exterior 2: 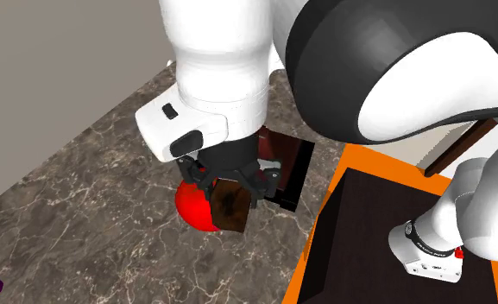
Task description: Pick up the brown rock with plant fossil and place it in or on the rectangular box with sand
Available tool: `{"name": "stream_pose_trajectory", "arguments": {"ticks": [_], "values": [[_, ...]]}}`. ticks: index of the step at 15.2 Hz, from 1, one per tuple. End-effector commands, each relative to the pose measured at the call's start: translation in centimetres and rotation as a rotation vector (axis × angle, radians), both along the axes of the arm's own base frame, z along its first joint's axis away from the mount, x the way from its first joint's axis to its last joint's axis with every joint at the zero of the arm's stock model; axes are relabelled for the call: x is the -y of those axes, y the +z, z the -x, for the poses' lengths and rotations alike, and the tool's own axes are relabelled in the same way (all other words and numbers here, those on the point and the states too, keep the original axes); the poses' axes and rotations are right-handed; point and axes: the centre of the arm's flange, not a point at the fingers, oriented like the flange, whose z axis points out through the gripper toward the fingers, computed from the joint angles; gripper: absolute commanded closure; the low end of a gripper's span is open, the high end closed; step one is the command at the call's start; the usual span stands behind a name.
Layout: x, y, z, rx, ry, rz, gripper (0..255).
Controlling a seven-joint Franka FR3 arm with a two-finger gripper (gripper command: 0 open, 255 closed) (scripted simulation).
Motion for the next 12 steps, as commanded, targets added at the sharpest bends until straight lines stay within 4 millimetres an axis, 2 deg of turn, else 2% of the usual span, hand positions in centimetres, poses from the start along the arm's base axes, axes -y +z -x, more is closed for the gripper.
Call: {"name": "stream_pose_trajectory", "arguments": {"ticks": [1, 9, 10, 12], "values": [[2.7, -0.3, -0.7, -0.010, -0.002, 0.005, 255], [13.1, -0.4, -2.6, -0.010, -0.002, 0.005, 255], [14.9, -0.4, -2.9, -0.010, -0.002, 0.005, 255], [14.9, -1.5, -2.9, -0.010, -0.002, 0.005, 255]]}}
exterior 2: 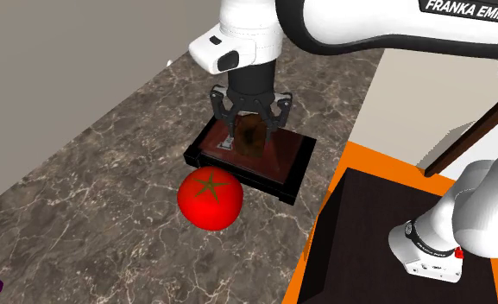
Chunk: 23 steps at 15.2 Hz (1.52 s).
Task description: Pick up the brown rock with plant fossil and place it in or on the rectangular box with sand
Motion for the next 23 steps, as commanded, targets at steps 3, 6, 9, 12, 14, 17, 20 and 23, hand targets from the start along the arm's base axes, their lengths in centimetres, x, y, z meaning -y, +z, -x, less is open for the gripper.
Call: {"name": "stream_pose_trajectory", "arguments": {"ticks": [3, 6, 9, 12, 14, 17, 20, 23], "values": [[0.5, -2.0, -0.1, 0.000, 0.001, 0.000, 255], [0.5, -3.6, -0.1, 0.000, 0.001, 0.000, 255], [0.5, -5.2, -0.1, 0.000, 0.001, 0.000, 255], [0.5, -6.1, -0.1, 0.000, 0.001, 0.000, 255], [0.5, -6.1, -0.1, 0.000, 0.001, 0.000, 255], [0.5, -6.1, -0.1, 0.000, 0.001, 0.000, 255], [0.5, -6.1, -0.1, 0.000, 0.001, 0.000, 0], [0.5, -6.1, -0.1, 0.000, 0.001, 0.000, 0]]}}
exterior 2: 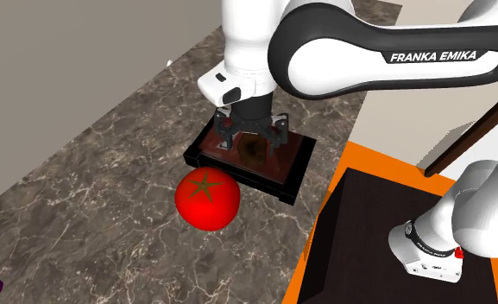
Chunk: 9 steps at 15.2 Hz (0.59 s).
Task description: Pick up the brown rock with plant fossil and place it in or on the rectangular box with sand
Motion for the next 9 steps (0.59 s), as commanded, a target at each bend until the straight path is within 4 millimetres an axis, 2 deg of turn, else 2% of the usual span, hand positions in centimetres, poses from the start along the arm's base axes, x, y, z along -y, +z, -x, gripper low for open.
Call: {"name": "stream_pose_trajectory", "arguments": {"ticks": [1, 5, 9], "values": [[0.0, 0.0, 0.0, 0.000, 0.000, 0.000, 0], [0.5, 5.0, -0.2, 0.000, 0.000, 0.000, 0], [0.5, 5.0, -0.2, 0.000, 0.000, 0.000, 0]]}}
